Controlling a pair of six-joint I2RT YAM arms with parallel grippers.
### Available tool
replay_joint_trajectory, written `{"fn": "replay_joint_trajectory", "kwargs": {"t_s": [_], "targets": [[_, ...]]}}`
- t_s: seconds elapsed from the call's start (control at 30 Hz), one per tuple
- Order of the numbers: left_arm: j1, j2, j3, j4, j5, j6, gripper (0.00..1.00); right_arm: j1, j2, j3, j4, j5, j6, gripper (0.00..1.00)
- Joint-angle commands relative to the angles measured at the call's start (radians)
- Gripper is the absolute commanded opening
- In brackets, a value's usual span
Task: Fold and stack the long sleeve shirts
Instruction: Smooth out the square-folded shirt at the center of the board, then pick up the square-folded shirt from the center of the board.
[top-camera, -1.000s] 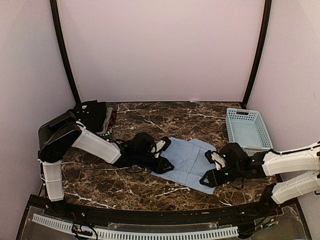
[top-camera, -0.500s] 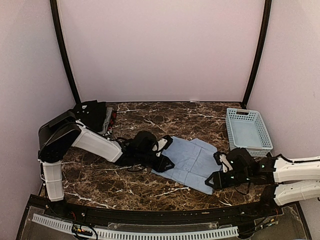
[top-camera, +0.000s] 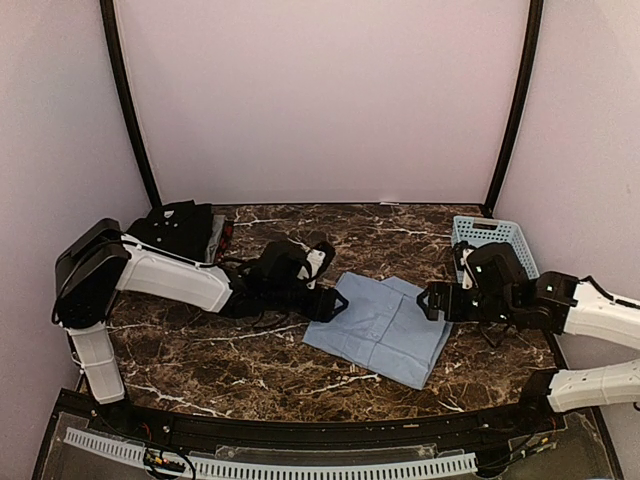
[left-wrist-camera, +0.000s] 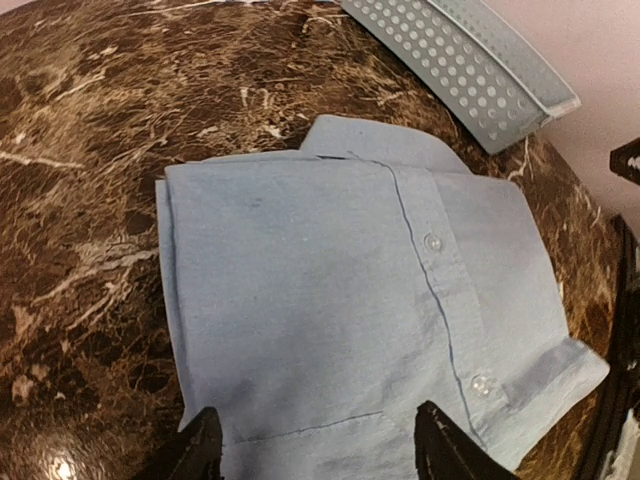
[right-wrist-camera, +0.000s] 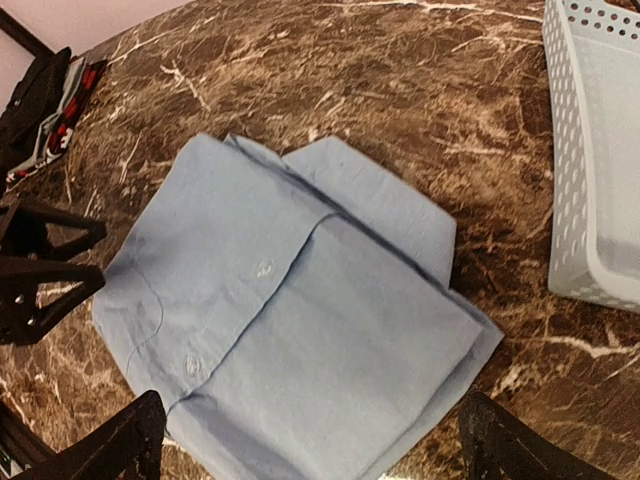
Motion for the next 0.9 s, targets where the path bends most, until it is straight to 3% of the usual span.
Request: {"fn": "replay_joint_trajectory", "kwargs": {"t_s": [0.0,0.1,0.23,0.43,0.87], "targets": [[0.014,-0.084,-0.001,-0.030,-0.067,-0.098,0.70,-0.127,0.103,0.076,0.064,-0.033,-0.173,0.99],[0.043,-0.097,-0.008,-0.025,0.038,-0.149,0.83,-0.219,0.195,0.124,0.123,-0.132,-0.265,0.99],[0.071,-0.092,-0.009,-0.010,0.171,-0.161,0.92,-0.288,0.330,0.207,0.153,-0.195,-0.378,0.99],[0.058,-0.061,-0.023,0.036,0.251,-0.166,0.93,-0.386,0.521,0.305,0.213,-0.346,-0.475,0.99],[-0.129,-0.049,-0.019,0.012,0.063,-0.068,0.94,-0.487,0.890,0.568,0.095,-0.590,-0.650,0.99]]}}
